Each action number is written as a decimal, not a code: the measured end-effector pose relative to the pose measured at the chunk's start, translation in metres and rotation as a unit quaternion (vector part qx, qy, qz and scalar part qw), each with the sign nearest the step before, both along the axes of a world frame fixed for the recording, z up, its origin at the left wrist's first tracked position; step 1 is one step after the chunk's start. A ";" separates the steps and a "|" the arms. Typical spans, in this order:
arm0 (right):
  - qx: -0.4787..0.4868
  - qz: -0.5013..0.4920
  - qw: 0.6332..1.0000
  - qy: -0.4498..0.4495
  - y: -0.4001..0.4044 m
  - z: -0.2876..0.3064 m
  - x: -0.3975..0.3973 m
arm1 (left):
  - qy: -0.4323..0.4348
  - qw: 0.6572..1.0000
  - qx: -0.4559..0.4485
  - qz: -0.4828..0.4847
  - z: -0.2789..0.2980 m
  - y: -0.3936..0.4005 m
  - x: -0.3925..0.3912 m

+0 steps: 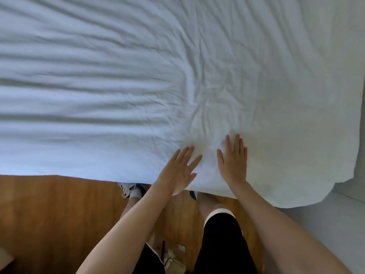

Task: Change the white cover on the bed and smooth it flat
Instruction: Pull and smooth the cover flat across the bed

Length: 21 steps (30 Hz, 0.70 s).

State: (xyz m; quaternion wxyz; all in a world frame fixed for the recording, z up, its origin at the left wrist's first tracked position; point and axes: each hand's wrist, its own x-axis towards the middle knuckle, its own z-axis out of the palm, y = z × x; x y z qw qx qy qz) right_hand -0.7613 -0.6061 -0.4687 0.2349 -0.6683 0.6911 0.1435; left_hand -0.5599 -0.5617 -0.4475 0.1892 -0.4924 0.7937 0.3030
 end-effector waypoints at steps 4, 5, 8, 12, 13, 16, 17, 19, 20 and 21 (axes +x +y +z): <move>0.026 0.031 0.997 -0.073 0.005 0.067 0.091 | -0.032 0.995 0.028 0.091 0.067 0.034 0.086; 0.034 0.038 0.995 -0.087 0.010 0.085 0.117 | -0.042 0.992 0.031 0.118 0.083 0.046 0.113; 0.058 0.092 0.988 -0.110 0.038 0.133 0.196 | -0.086 0.978 0.030 0.187 0.128 0.091 0.200; 0.092 0.131 0.979 -0.127 0.077 0.181 0.302 | -0.096 0.947 0.037 0.304 0.182 0.154 0.319; 0.096 0.132 0.978 -0.132 0.085 0.191 0.327 | -0.096 0.938 0.037 0.330 0.192 0.168 0.346; 0.097 0.147 0.974 -0.139 0.100 0.216 0.397 | -0.091 0.906 0.041 0.411 0.218 0.198 0.419; 0.098 0.155 0.973 -0.140 0.103 0.222 0.417 | -0.090 0.893 0.035 0.440 0.224 0.205 0.441; 0.098 0.168 0.971 -0.137 0.103 0.227 0.455 | -0.089 0.868 0.020 0.487 0.235 0.214 0.483; 0.095 0.169 0.972 -0.134 0.101 0.228 0.472 | -0.083 0.858 0.015 0.507 0.237 0.217 0.503; 0.092 0.169 0.973 -0.130 0.098 0.226 0.488 | -0.076 0.849 0.009 0.523 0.238 0.218 0.521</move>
